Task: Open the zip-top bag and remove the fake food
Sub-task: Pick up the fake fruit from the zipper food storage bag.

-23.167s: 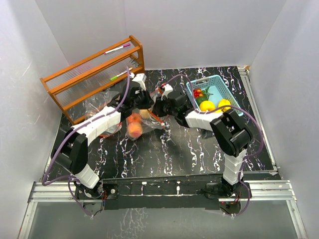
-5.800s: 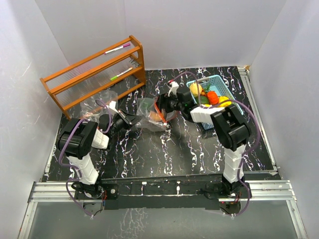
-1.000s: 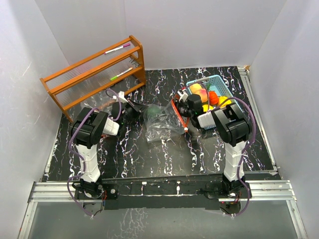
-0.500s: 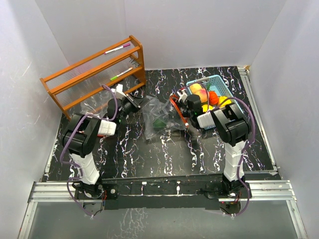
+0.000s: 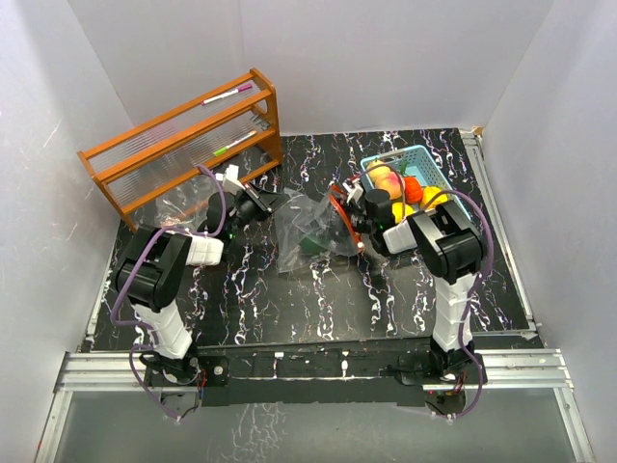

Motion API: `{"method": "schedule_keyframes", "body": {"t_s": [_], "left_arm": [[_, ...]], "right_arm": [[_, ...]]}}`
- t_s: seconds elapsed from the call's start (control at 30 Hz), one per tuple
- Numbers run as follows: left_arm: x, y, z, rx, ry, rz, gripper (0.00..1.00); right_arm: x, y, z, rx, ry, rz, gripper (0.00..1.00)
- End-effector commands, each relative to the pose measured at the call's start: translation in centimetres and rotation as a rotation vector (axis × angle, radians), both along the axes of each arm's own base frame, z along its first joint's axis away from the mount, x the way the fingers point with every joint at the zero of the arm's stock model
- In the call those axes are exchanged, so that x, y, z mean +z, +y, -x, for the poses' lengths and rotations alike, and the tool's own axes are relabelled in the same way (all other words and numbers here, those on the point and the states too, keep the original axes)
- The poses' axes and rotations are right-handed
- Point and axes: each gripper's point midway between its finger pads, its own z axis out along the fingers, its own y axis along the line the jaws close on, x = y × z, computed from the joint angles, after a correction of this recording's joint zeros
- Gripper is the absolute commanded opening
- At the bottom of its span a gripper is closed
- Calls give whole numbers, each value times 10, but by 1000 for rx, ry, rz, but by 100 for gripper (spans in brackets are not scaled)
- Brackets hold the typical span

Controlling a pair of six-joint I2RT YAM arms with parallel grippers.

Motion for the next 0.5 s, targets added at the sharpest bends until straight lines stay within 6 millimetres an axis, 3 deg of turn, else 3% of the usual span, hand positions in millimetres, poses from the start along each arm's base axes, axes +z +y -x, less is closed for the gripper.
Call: {"method": "schedule_keyframes", "body": {"t_s": [0.0, 0.23, 0.47], "left_arm": [[1, 0, -4, 14, -2, 11, 0], [-16, 2, -4, 25, 29, -9, 0], [-23, 2, -3, 22, 45, -17, 0]], "right_arm": [[11, -4, 27, 61, -74, 36, 95], [-24, -7, 46, 90, -118, 267, 95], [-41, 2, 36, 71, -134, 371, 94]]}}
